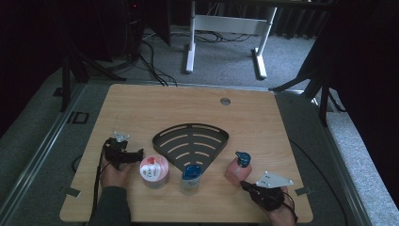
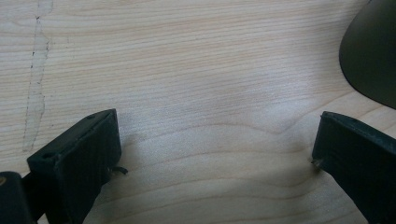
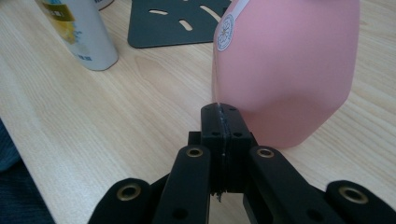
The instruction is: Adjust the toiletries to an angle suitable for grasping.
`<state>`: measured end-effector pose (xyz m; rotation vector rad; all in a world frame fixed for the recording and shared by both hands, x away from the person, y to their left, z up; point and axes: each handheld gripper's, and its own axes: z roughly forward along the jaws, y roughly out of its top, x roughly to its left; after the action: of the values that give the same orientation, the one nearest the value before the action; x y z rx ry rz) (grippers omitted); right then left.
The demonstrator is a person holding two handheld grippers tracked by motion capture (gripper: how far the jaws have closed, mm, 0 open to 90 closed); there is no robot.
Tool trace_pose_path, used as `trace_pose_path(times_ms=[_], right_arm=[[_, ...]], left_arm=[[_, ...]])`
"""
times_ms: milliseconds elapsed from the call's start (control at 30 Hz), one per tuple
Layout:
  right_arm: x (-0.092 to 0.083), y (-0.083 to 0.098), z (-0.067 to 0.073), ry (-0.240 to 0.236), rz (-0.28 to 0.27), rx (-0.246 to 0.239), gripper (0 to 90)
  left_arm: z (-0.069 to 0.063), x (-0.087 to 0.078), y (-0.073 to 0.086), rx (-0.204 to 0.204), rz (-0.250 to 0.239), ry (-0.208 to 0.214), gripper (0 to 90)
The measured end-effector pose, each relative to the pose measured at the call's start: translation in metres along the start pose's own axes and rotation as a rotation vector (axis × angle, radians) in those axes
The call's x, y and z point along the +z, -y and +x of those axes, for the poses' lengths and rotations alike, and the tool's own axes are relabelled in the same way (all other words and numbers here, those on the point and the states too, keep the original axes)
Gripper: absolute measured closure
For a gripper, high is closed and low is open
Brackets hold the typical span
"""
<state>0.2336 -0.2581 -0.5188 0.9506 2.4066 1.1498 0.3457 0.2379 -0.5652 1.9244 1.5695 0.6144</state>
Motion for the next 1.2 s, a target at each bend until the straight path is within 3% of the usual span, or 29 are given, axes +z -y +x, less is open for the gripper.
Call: trace_pose_path(times_ms=[633,1200], right_arm=[[0.02,-0.018,-0.024,0.036,0.009,-0.03,90.0],[0.031,-0.027,-0.038,0.06,0.009,-0.026,89.9]], left_arm=[[0.0,0.0,0.0,0.0,-0.001,0.0,1.2],[0.0,0.0,0.0,0.0,-0.001,0.0,1.2]])
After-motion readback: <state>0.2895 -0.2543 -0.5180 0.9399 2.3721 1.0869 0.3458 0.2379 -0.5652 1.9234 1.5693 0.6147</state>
